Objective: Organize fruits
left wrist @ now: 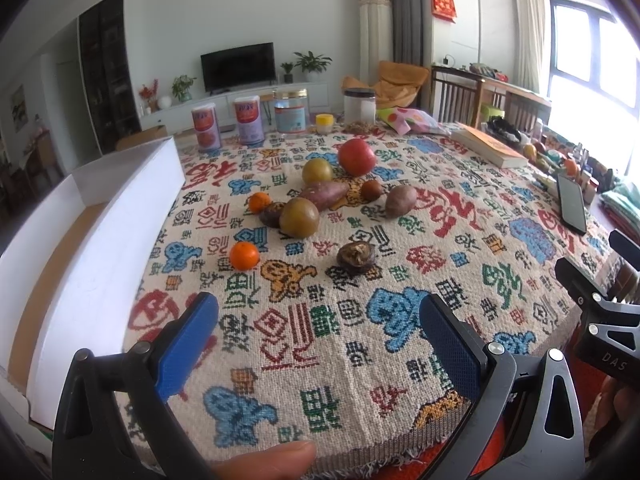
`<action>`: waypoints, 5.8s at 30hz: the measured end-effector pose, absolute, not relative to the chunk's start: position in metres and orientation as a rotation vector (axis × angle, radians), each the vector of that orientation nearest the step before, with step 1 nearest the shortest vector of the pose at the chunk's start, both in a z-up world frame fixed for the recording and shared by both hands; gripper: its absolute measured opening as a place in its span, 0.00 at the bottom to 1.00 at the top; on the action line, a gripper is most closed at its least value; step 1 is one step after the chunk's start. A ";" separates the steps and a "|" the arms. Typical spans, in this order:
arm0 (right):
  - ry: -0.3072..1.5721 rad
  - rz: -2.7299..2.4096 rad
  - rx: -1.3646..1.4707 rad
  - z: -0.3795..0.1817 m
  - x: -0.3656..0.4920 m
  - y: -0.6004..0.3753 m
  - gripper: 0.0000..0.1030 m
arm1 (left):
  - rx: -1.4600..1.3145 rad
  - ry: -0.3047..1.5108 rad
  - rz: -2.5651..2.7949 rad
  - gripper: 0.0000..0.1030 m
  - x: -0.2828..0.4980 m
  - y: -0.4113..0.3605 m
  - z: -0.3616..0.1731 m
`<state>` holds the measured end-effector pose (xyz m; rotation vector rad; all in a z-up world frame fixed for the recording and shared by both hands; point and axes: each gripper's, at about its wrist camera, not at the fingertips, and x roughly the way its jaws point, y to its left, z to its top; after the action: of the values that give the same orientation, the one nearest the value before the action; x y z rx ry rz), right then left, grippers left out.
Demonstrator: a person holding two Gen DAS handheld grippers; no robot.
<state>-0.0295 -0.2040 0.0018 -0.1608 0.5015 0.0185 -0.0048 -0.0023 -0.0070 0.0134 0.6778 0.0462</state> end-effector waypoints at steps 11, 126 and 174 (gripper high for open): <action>0.505 0.021 -0.174 0.000 -0.028 -0.201 1.00 | 0.002 0.678 0.057 0.98 -0.004 0.003 -0.009; 1.212 0.231 0.208 -0.060 0.257 -0.135 0.43 | -0.206 0.902 -0.027 0.29 0.076 0.115 -0.068; 1.095 1.176 0.000 0.017 0.042 0.231 0.39 | -0.486 0.807 0.562 0.28 -0.059 0.359 -0.008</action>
<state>0.0424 0.2314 0.0171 0.0002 1.0951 1.1759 -0.0585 0.3588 -0.0080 -0.4863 0.8074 0.5619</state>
